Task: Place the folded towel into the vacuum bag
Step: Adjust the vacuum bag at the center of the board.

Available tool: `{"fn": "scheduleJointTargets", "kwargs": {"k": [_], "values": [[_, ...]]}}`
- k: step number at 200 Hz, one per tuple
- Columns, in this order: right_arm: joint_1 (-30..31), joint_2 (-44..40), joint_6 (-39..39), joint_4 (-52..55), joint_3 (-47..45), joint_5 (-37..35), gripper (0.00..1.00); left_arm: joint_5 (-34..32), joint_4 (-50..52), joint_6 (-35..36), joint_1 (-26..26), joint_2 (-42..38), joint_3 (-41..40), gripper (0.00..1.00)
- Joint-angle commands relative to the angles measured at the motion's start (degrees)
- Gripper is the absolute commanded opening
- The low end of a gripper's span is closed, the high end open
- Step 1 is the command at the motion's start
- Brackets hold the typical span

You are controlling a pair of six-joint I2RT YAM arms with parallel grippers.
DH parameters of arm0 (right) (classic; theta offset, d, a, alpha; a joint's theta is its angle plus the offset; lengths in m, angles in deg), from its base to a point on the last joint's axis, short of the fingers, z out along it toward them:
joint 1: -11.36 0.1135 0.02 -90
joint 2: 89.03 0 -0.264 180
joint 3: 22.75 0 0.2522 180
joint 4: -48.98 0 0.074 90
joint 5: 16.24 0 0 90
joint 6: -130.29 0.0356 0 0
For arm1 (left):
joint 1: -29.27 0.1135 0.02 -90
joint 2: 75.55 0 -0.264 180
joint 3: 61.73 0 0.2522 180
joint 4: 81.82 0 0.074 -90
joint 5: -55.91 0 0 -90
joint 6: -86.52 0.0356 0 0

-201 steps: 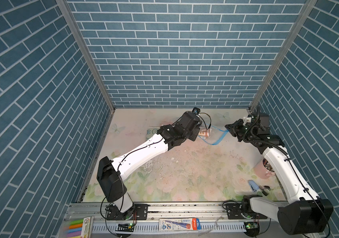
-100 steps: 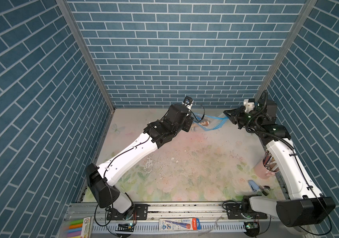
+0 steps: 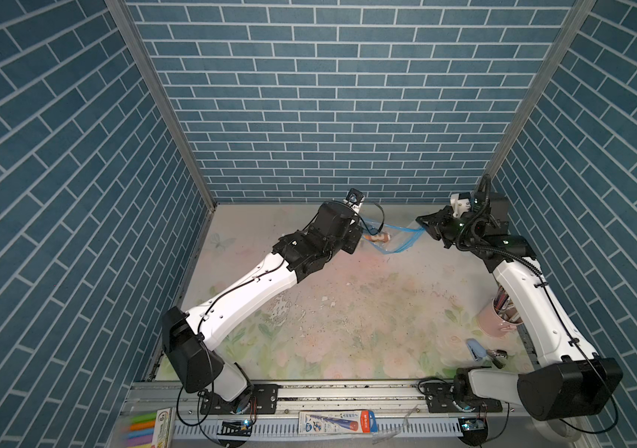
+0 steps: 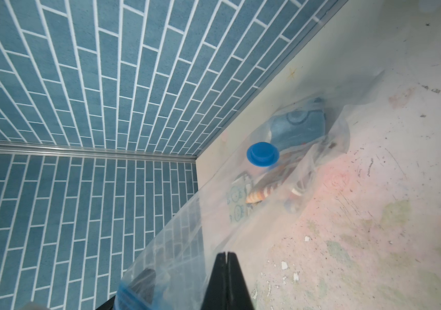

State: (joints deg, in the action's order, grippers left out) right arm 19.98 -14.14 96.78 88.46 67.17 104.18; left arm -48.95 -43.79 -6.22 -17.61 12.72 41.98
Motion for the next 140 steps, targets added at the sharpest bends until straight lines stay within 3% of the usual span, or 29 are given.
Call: {"fn": "scheduleJointTargets", "kwargs": {"k": [1, 75, 140], "values": [[-0.90, 1.49, -5.60, 3.05, 0.79, -4.97, 0.00, -3.05, -1.28, -0.48, 1.45, 0.29, -1.72, 0.00], [-0.84, -8.33, -4.93, 2.98, -17.85, -8.91, 0.00, -2.03, -0.42, -8.86, -6.32, -5.07, -23.59, 0.00], [-0.89, -10.92, -4.83, 2.19, -28.08, -17.13, 0.28, 0.02, -5.57, -17.40, -10.91, 1.00, -31.72, 0.00]]}}
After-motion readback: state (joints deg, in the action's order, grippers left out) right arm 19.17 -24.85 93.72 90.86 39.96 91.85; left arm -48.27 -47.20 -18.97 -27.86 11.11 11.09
